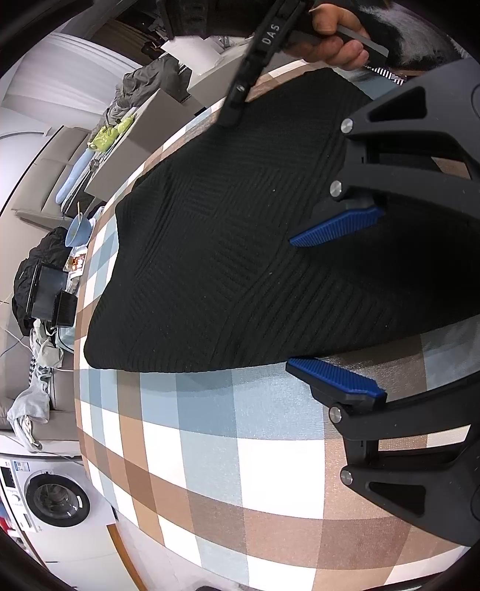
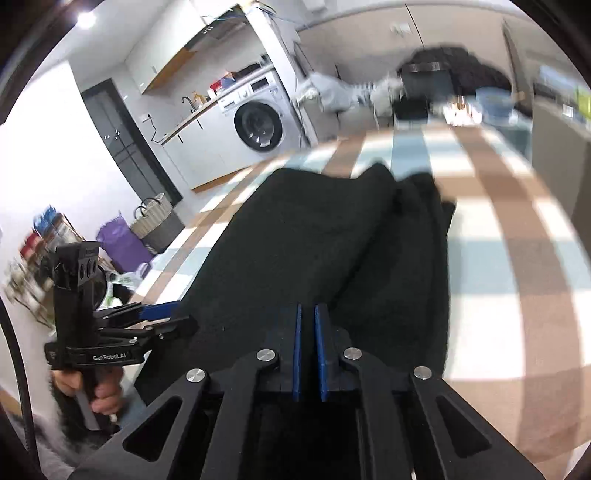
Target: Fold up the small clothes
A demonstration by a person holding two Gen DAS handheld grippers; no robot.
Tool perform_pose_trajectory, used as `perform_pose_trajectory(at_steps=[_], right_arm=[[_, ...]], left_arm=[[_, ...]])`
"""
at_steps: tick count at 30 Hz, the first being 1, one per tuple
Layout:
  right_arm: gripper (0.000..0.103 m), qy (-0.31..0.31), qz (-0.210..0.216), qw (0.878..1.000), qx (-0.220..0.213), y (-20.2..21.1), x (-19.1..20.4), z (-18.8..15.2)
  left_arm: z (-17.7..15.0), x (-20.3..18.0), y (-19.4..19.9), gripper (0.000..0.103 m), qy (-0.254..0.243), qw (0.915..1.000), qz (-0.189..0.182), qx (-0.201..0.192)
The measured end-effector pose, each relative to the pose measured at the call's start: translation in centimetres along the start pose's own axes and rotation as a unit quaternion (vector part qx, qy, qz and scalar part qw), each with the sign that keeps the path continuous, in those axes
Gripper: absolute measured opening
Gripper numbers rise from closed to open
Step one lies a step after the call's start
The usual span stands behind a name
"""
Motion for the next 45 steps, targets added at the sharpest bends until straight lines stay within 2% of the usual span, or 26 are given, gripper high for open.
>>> perform_pose_trajectory(at_steps=[4,5,7,9,11,18,23,28,31,36,40,45], right_arm=[[0.008,-0.002,-0.055,0.997,0.054,-2.1,-1.0,-0.7],[0.011,-0.005,-0.055,0.997,0.056,-2.2,-1.1,-0.8],[0.021,-0.009,-0.053,0.997,0.049,-1.8,-1.1,-0.9],[0.045,-0.002,-0.056,0.997,0.046,-1.2,-1.0,-0.9],[0.054,0.002,-0.070,0.997,0.035,-0.4,-1.1,-1.0],[0.058,-0.014,-0.074,0.996,0.037,1.7,-2.0,-2.8],[0.060,-0.040,-0.023,0.997,0.055,2.3,-2.1,-4.1],[0.060,-0.017,-0.040,0.997,0.066,1.2,-0.9,-4.8],[0.060,0.003,-0.050,0.997,0.066,0.8,-0.3,-4.7],[0.061,0.005,-0.020,0.997,0.074,1.2,-0.9,-4.8],[0.066,0.027,-0.009,0.995,0.093,1.3,-0.8,-4.9],[0.069,0.019,-0.001,0.994,0.104,1.2,-1.0,-4.7]], left_arm=[[-0.1,0.1,0.0,0.059,0.000,1.0000,-0.002,0.001],[-0.1,0.1,0.1,0.059,0.000,1.0000,-0.002,0.001],[-0.1,0.2,0.2,0.059,0.002,1.0000,-0.001,0.000],[-0.2,0.3,0.4,0.059,0.003,1.0000,-0.001,-0.001],[-0.2,0.3,0.7,0.059,-0.001,1.0000,0.004,-0.006],[-0.6,-0.7,2.6,0.060,-0.022,0.9994,-0.003,-0.026],[-2.4,-1.0,2.2,0.062,-0.017,0.9998,-0.012,-0.002],[-3.2,-1.3,1.9,0.065,-0.025,0.9996,-0.011,0.000],[-3.4,-2.0,1.8,0.065,-0.052,0.9987,0.003,0.001],[-3.7,-2.1,2.2,0.065,-0.076,0.9969,-0.011,0.013],[-4.3,-2.3,2.5,0.073,-0.098,0.9945,-0.028,0.021],[-4.7,-2.7,2.6,0.074,-0.116,0.9927,-0.020,0.024]])
Point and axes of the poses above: each gripper's, at about its wrist camera, not at the fingertips, and y roughly against the way its jaws point, x to its left, z to its top, the point moved 2 cm from there along -y, roughly the way its jaws point, and after that the axes turned 4 degrees about y, right-handed, at the moved point
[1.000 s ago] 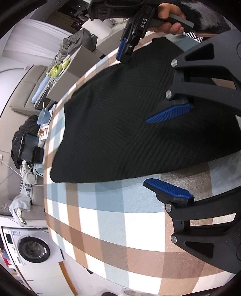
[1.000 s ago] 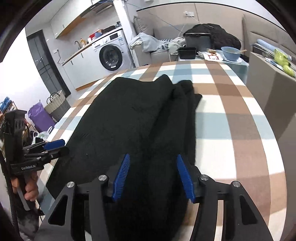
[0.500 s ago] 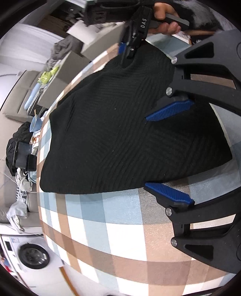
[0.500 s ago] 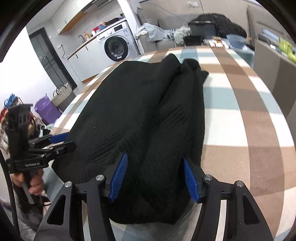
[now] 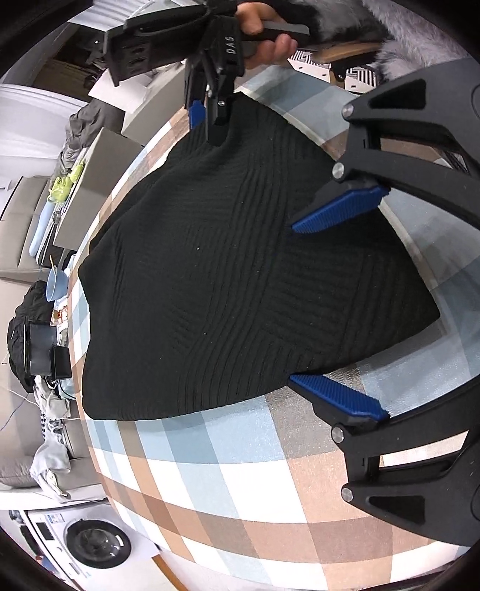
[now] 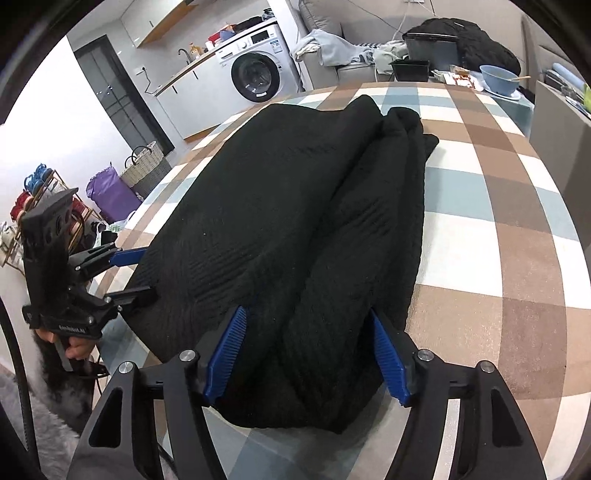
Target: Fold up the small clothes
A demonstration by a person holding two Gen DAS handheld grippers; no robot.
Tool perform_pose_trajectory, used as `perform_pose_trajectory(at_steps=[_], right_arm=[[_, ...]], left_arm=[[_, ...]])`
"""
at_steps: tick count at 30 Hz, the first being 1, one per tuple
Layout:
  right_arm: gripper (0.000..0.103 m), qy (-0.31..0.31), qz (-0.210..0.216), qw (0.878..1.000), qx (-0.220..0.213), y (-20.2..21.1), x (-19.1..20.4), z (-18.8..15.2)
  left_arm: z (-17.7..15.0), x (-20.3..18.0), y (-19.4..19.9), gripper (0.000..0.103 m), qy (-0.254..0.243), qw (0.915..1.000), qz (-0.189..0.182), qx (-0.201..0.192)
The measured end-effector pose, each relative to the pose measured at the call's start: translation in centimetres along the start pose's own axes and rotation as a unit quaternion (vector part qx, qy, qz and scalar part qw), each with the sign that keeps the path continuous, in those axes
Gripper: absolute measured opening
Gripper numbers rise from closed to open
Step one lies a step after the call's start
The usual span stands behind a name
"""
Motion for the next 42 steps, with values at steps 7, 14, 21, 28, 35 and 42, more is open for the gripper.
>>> perform_pose_trajectory(at_steps=[7,14,21,28,35,42], right_arm=[[0.069,0.026,-0.014,1.000,-0.004,1.1,0.5,-1.1],[0.069,0.041,-0.008,0.999,-0.004,1.8,0.9,-1.9],[0.060,0.035,-0.020,0.999,-0.009,0.7,1.1,-2.1],[0.043,0.016,-0.029,0.999,-0.028,-0.3,1.0,-1.2],[0.042,0.014,-0.031,0.999,-0.026,-1.8,0.8,0.9],[0.043,0.011,-0.045,0.999,-0.018,-4.0,0.5,4.1]], left_arm=[[-0.2,-0.2,-0.2,0.074,-0.007,0.9999,0.014,0.003],[-0.5,-0.2,0.1,0.074,-0.016,0.9997,0.014,0.012],[-0.6,0.3,0.0,0.047,0.004,1.0000,0.006,-0.004],[0.0,0.4,-0.3,0.036,0.013,0.9998,0.008,-0.014],[2.2,0.9,-1.4,0.036,0.018,0.9983,0.052,-0.017],[5.5,3.1,-2.9,0.036,0.038,0.9961,0.076,-0.022]])
Point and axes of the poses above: each gripper's, at about its wrist camera, not at the fingertips, and y roughly against the way its jaws point, x to its left, z to its top, the point moved 2 cm from there along -y, roughly the way its jaws point, and after that the axes turned 4 degrees about y, right-handed, at the moved point
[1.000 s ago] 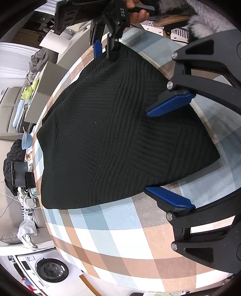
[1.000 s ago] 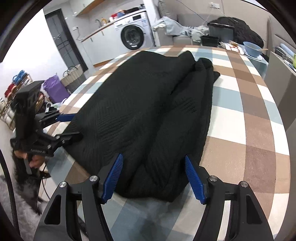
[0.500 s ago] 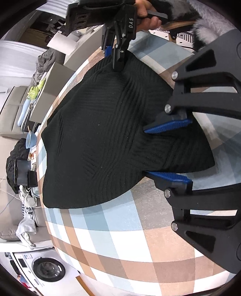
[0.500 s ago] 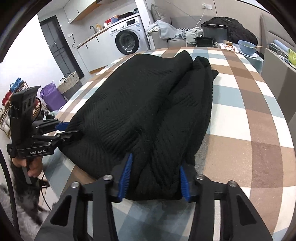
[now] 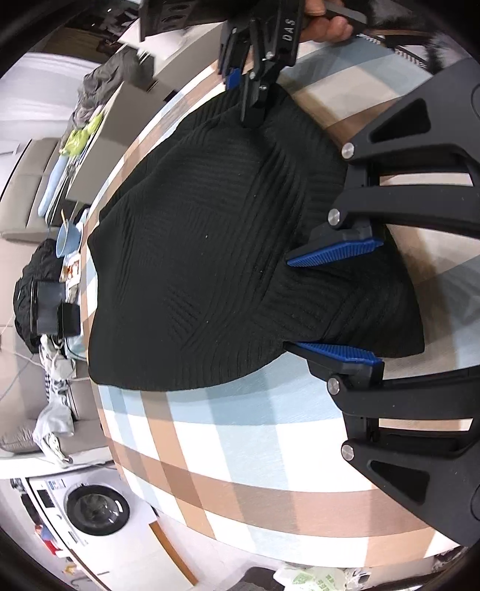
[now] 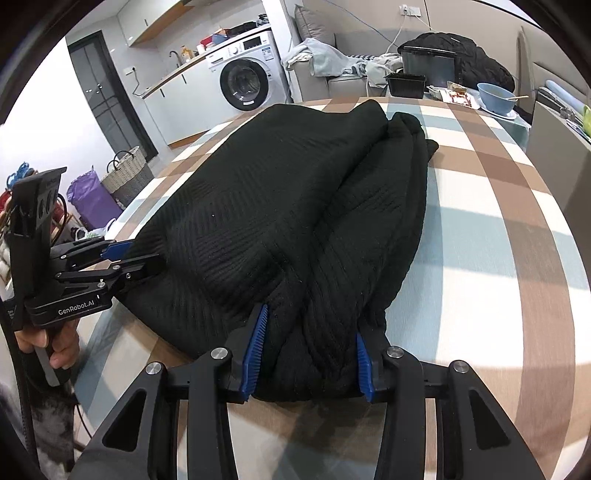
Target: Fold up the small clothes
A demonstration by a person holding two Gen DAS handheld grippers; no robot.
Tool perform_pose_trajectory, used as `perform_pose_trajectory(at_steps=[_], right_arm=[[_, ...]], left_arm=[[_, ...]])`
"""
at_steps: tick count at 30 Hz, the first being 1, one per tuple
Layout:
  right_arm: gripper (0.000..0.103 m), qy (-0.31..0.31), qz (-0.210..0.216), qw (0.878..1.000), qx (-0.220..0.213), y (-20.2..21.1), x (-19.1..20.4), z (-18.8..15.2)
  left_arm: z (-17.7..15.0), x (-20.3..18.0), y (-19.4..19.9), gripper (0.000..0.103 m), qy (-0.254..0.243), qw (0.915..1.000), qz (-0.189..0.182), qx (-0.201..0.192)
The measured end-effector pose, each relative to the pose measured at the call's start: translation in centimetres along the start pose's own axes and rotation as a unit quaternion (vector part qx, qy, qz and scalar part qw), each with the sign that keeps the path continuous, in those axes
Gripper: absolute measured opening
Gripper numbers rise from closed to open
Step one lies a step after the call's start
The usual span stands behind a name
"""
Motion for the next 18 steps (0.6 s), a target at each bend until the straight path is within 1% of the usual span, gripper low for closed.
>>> perform_pose_trajectory(at_steps=[3,7,12,18], right_arm=[[0.044,0.008,-0.004,1.000,0.002,-0.9,0.1,1.1],[0.045,0.003,-0.006,1.000,0.001,-1.4,0.1,1.7],[0.045,0.005,-0.008,1.000,-0.007,-1.1,0.7,1.0],[0.046,-0.004,-0.005,1.000,-0.012,-0.9,0.3,1.0]], left_arm=[[1.3,0.9,-0.7,0.036,0.014,0.9999,0.005,-0.003],[2.3,1.8,-1.5,0.036,0.027,0.9996,0.008,-0.007],[2.3,2.3,-1.8,0.037,0.035,0.9993,0.003,-0.009],[1.8,2.4,-1.3,0.037,0.045,0.9989,0.007,-0.010]])
Point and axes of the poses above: each gripper's, at about its wrist camera, not at the fingertips, and y roughly against the way its jaws point, x to its left, z to its top, the point moved 2 cm from there along -y, roughly the way its jaws point, and after that the axes turned 4 degrees about y, right-handed, at the moved point
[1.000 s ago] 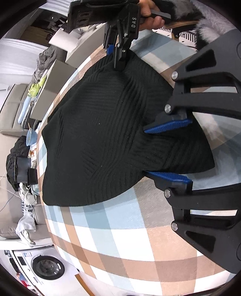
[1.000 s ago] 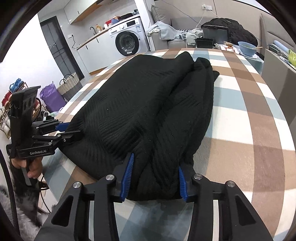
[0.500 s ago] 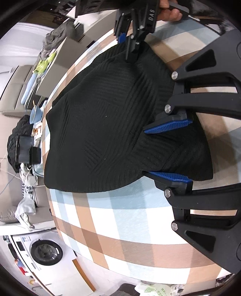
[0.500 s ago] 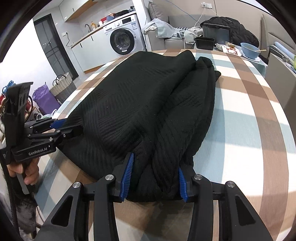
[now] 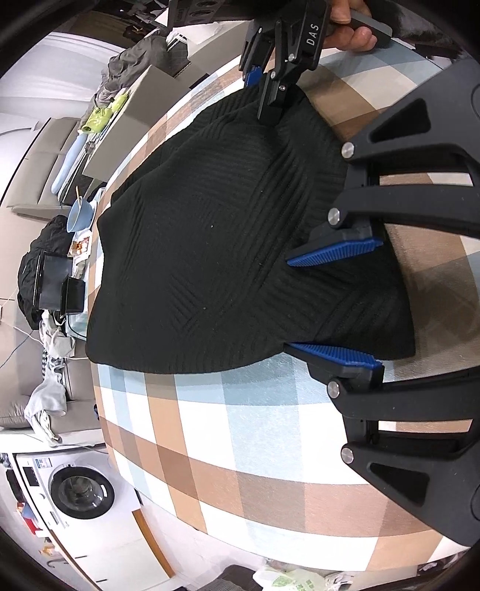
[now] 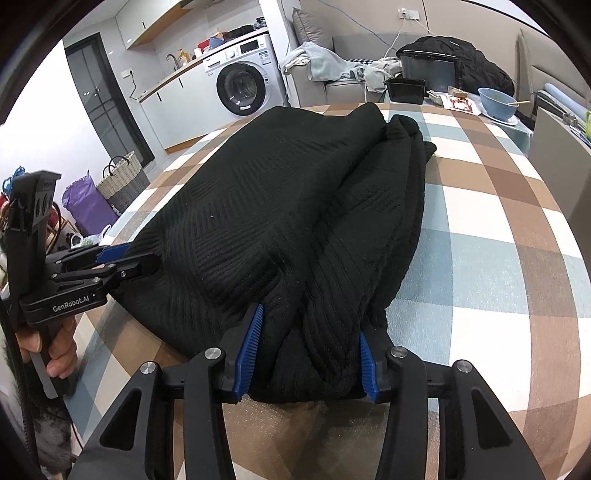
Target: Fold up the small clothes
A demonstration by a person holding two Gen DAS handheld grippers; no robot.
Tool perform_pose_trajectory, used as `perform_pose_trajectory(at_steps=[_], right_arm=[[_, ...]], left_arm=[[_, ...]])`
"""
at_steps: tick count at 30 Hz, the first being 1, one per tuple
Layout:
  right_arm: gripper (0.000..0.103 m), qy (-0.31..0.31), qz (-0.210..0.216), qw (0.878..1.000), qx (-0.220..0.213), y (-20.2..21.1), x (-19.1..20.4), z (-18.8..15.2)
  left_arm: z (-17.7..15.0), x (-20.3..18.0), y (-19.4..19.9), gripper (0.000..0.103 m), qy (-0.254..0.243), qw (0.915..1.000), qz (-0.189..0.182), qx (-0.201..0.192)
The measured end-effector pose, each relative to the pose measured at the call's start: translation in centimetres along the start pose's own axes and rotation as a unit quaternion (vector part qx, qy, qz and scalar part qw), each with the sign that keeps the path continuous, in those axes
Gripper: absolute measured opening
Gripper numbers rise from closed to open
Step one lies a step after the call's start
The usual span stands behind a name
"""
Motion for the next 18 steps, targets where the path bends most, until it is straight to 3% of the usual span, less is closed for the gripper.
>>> perform_pose_trajectory(at_steps=[9,11,18], right_arm=[[0.050,-0.007,-0.007,1.000,-0.001,0.2,-0.2,0.1],[0.051,-0.009,-0.009,1.000,-0.002,0.6,-0.1,-0.1],[0.052,-0.021,-0.003,1.000,-0.006,1.5,-0.6,-0.6]], left_arm=[[-1.4,1.0,1.2,0.040,0.021,0.9998,-0.004,-0.003],[-1.8,0.9,1.5,0.046,0.022,0.9997,-0.009,-0.004],[-2.8,0.0,2.1,0.049,0.004,1.0000,-0.005,-0.007]])
Point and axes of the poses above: each gripper's, at about its wrist camera, not at the fingertips, and y roughly against the way its jaws point, x to its left, z to its top, the point moved 2 cm from there along -y, roughly the way its jaws point, and after that the axes turned 4 degrees about y, right-handed, at the moved point
